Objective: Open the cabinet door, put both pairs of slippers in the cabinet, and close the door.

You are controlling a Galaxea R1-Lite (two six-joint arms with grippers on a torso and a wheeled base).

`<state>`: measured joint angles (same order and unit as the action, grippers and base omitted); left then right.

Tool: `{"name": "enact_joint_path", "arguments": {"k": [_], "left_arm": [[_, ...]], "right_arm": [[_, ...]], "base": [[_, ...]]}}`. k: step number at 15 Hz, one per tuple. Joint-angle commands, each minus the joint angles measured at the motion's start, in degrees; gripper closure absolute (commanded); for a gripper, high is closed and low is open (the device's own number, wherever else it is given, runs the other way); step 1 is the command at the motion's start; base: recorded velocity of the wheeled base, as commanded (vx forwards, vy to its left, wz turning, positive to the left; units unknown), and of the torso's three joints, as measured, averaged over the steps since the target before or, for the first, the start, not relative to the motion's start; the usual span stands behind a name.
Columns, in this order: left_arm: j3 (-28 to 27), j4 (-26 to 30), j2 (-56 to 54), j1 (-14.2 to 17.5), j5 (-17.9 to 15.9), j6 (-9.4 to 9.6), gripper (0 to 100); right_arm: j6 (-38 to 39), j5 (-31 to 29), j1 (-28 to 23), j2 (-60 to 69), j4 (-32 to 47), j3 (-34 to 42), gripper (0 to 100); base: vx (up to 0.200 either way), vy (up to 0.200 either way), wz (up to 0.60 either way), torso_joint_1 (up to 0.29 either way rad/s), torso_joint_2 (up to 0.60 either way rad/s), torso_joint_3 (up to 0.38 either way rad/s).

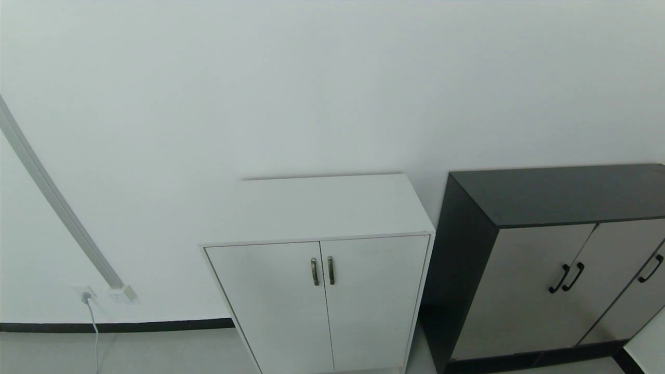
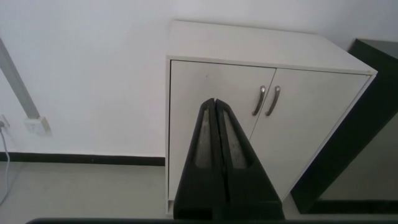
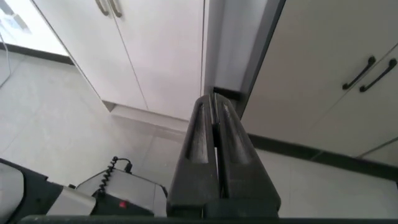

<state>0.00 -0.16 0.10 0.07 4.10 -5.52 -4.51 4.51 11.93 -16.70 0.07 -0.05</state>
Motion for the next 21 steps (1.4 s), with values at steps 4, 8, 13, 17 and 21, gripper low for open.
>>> {"name": "enact_joint_path", "arguments": {"k": [4, 8, 13, 17, 21], "left_arm": [[0.0, -0.02, 0.08, 0.01, 0.03, -0.01, 100], [0.0, -0.02, 0.08, 0.01, 0.03, -0.01, 100], [0.0, -0.02, 0.08, 0.01, 0.03, -0.1, 100], [0.0, -0.02, 0.08, 0.01, 0.03, -0.1, 100], [0.0, -0.02, 0.08, 0.01, 0.03, -0.1, 100]], "right_arm": [[-0.15, -0.12, -5.87, 6.86, 0.1, 0.05, 100], [-0.06, -0.2, -7.54, 11.16, 0.1, 0.05, 100], [2.23, -0.64, -7.63, 11.16, 0.01, 0.05, 100], [3.02, -1.17, -10.18, 11.6, -0.07, 0.05, 100], [2.23, -0.91, -12.2, 16.7, 0.01, 0.05, 100]], "base": [[0.0, 0.0, 0.0, 0.0, 0.0, 0.0], [0.0, 0.0, 0.0, 0.0, 0.0, 0.0], [0.0, 0.0, 0.0, 0.0, 0.0, 0.0], [0.0, 0.0, 0.0, 0.0, 0.0, 0.0], [0.0, 0.0, 0.0, 0.0, 0.0, 0.0]]}}
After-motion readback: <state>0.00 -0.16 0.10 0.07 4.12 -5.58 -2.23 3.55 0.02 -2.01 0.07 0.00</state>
